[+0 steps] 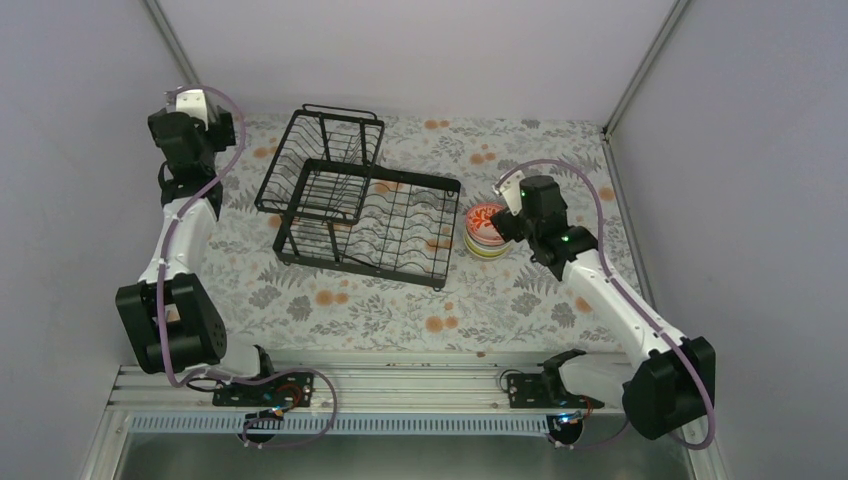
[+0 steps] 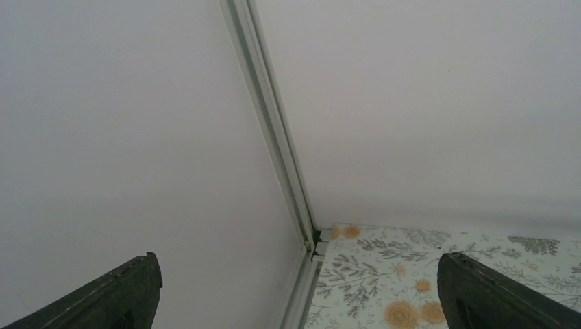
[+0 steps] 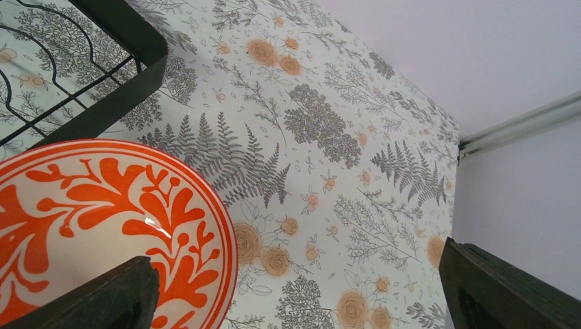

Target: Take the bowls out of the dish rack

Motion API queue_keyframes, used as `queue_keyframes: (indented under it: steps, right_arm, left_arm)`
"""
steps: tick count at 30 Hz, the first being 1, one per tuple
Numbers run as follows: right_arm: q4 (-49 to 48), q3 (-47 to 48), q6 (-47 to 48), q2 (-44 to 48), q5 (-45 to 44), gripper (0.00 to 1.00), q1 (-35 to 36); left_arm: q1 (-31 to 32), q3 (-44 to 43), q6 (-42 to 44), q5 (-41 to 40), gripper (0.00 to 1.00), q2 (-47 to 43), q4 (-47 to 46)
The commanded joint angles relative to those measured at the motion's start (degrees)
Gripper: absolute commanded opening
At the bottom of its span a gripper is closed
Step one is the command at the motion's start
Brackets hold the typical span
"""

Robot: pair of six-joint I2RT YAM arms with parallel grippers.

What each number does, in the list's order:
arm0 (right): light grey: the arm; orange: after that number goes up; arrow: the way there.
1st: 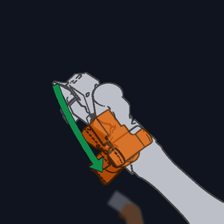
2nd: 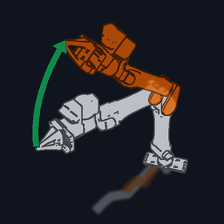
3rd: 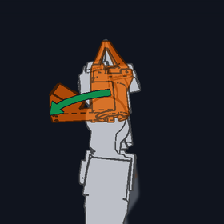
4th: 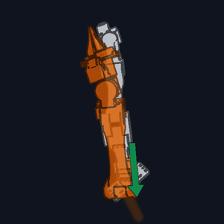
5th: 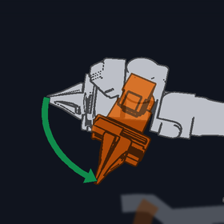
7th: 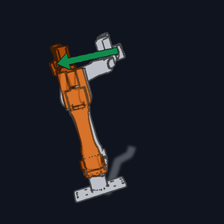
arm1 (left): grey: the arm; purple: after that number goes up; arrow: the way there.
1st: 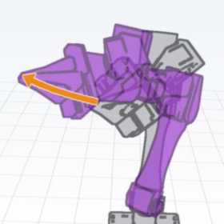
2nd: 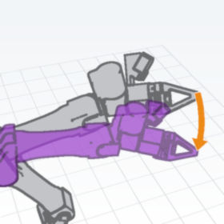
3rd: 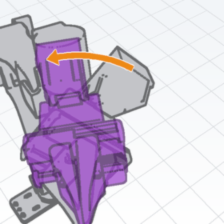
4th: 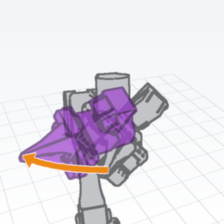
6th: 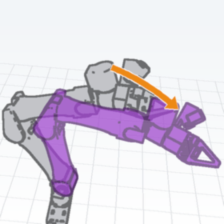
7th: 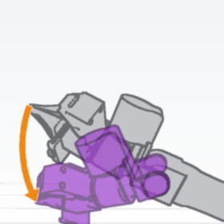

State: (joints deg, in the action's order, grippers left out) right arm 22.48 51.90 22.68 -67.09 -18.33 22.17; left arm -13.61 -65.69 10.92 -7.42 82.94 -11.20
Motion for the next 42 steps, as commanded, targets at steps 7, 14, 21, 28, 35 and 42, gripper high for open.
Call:
queue_keyframes:
  steps: [7,14,21,28,35,42]
  right_arm:
    - [-0.41,-2.96,0.24,3.72,0.90,1.00,0.89]
    - [-0.09,-5.38,0.36,3.99,2.07,1.00,1.03]
    - [-0.29,-6.72,0.07,4.13,2.24,1.00,1.12]
    - [-1.11,-6.19,0.00,3.86,0.37,1.00,1.12]
    - [1.78,2.55,2.26,3.19,4.16,1.00,1.16]
    - [15.95,18.17,5.46,-5.37,18.06,1.00,3.81]
  left_arm:
    - [-0.10,1.00,-2.69,2.94,1.00,-0.03,-0.34]
    - [0.07,1.90,-3.75,3.97,1.00,0.49,-0.29]
    - [0.75,2.04,-2.47,4.91,1.00,0.35,0.34]
    - [1.21,2.22,-2.61,7.39,1.00,0.14,1.02]
    - [1.17,1.81,-1.01,4.82,1.00,-0.93,0.54]
    - [-0.36,-0.94,1.72,7.87,1.00,-1.78,4.41]
